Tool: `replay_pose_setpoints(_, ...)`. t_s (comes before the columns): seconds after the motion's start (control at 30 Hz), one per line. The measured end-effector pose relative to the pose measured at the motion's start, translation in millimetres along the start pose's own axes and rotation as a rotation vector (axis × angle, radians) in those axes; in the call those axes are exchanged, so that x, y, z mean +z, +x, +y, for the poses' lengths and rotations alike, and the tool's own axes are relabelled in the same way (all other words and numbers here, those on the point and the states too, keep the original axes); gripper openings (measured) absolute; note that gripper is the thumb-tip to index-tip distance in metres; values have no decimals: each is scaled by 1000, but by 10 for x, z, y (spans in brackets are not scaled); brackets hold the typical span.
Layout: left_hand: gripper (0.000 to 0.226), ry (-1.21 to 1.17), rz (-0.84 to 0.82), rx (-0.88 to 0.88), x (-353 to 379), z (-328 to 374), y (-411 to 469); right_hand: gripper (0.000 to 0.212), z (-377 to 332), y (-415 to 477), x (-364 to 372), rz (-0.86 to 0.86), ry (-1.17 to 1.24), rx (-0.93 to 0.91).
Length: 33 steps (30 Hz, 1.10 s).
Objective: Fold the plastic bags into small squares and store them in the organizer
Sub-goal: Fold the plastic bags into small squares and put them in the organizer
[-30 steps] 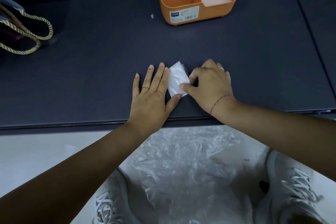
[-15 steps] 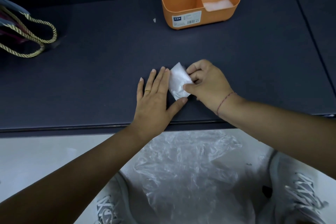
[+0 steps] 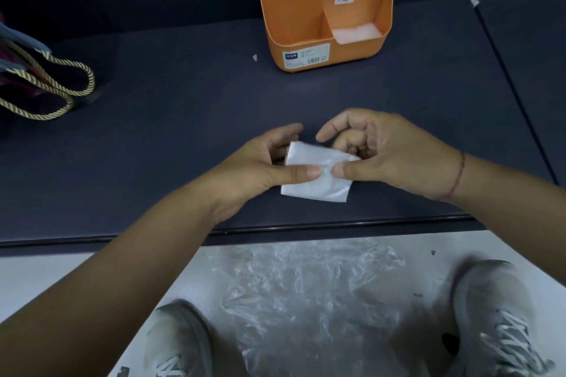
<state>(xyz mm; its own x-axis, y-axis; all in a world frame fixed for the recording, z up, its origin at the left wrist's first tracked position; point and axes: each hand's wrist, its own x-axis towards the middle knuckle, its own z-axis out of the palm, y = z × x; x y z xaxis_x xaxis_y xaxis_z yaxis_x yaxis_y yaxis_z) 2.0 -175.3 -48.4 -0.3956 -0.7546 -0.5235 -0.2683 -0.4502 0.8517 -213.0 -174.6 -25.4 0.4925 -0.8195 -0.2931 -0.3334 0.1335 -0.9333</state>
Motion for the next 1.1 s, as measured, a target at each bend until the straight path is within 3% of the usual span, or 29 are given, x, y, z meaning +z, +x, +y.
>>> replay_pose_setpoints(0.07,100,-52,-188,-6,3,49,48,39,-48,-40,-70,-52,2,-14)
replay_pose_setpoints(0.13,82,-102,-355,19,63,113,59,42,-97,-78,-115,-88,22,-36)
replay_pose_setpoints(0.2,76,-154,-401,34,137,158,76,43,-126,-109,-142,-114,41,-52)
replay_pose_setpoints(0.33,62,-247,-243,17,184,127,111,39,-98,-123,-161,-59,78,-6)
replay_pose_setpoints(0.53,44,-367,71,-68,239,66,148,34,26,-95,-141,295,161,137)
replay_pose_setpoints(0.63,32,-463,177,-66,343,59,173,41,121,-119,-39,234,336,325)
replay_pose_setpoints(0.77,21,-459,277,-31,406,106,224,8,190,-122,1,379,567,370)
replay_pose_setpoints(0.8,16,-447,314,-9,396,132,242,9,193,-115,-27,434,554,350)
replay_pose_setpoints(0.87,4,-331,413,91,330,182,301,16,176,-106,-101,521,514,318)
replay_pose_setpoints(0.97,5,169,646,418,122,238,491,15,165,-111,-198,581,486,300)
replay_pose_setpoints(1.03,19,498,700,599,-31,296,681,14,187,-119,-223,591,478,291)
replay_pose_setpoints(1.1,38,691,652,591,-169,342,897,16,210,-134,-210,586,479,292)
